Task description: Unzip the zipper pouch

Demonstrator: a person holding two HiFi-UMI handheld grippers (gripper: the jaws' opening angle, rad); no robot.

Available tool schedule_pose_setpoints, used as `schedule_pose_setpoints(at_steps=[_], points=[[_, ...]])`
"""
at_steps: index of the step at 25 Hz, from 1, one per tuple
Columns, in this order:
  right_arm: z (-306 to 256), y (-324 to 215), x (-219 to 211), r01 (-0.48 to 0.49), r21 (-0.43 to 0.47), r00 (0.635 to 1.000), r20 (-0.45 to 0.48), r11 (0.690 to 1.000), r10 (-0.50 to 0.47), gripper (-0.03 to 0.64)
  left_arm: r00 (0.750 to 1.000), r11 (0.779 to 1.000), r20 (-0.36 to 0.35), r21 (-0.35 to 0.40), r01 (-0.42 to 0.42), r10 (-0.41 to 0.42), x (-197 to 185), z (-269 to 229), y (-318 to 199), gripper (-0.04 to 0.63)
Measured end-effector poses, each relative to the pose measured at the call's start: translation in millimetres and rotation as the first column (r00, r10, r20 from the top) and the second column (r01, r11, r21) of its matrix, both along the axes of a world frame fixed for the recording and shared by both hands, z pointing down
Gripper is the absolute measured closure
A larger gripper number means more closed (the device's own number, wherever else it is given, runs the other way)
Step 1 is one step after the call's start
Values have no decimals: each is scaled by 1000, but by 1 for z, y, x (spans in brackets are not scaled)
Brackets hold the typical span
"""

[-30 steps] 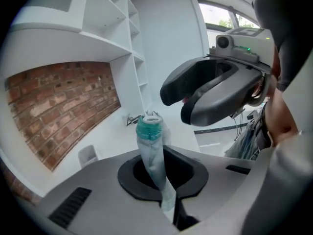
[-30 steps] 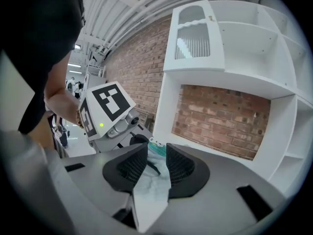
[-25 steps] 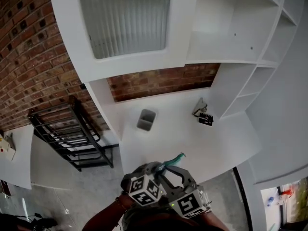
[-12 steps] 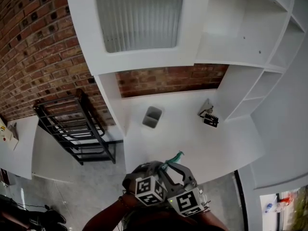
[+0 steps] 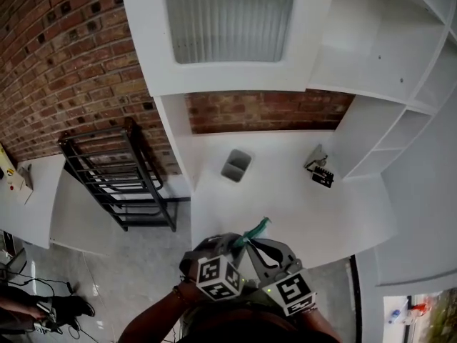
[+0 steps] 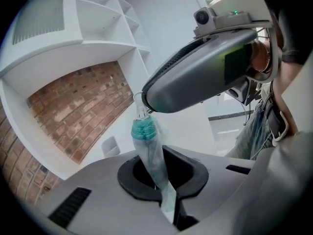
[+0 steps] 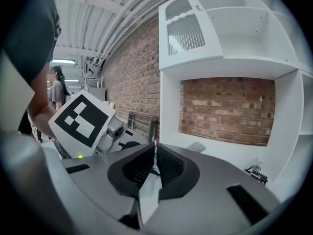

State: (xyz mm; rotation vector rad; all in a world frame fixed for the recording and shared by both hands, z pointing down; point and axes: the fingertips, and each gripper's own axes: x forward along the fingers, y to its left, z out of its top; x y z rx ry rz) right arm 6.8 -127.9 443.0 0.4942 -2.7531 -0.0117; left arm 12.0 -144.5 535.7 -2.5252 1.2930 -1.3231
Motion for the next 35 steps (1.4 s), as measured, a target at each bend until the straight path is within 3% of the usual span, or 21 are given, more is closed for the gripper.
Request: schedule_pose_setpoints(at_steps=[11, 18, 25, 30, 35], points=[[-2, -7, -4, 60, -195, 991, 133, 979, -34, 615, 998, 998, 62, 55, 1, -4, -8, -3, 0, 589], [-2, -21, -6, 25, -187, 992, 128, 982, -1, 617, 998, 991, 25, 126, 50, -54, -13, -15, -2, 591], [7, -28, 0, -30, -219, 990, 125, 975, 59, 617, 999, 989, 13, 140, 45, -47, -10, -16, 2, 591], [6, -14, -8, 71, -227, 988, 147, 971, -37, 614, 994, 991, 105, 137, -3, -11, -12, -11, 9, 591], [3, -13, -10, 87, -219, 983, 174, 972, -49, 611, 979, 985, 201, 161, -57, 24, -12, -10, 10, 591]])
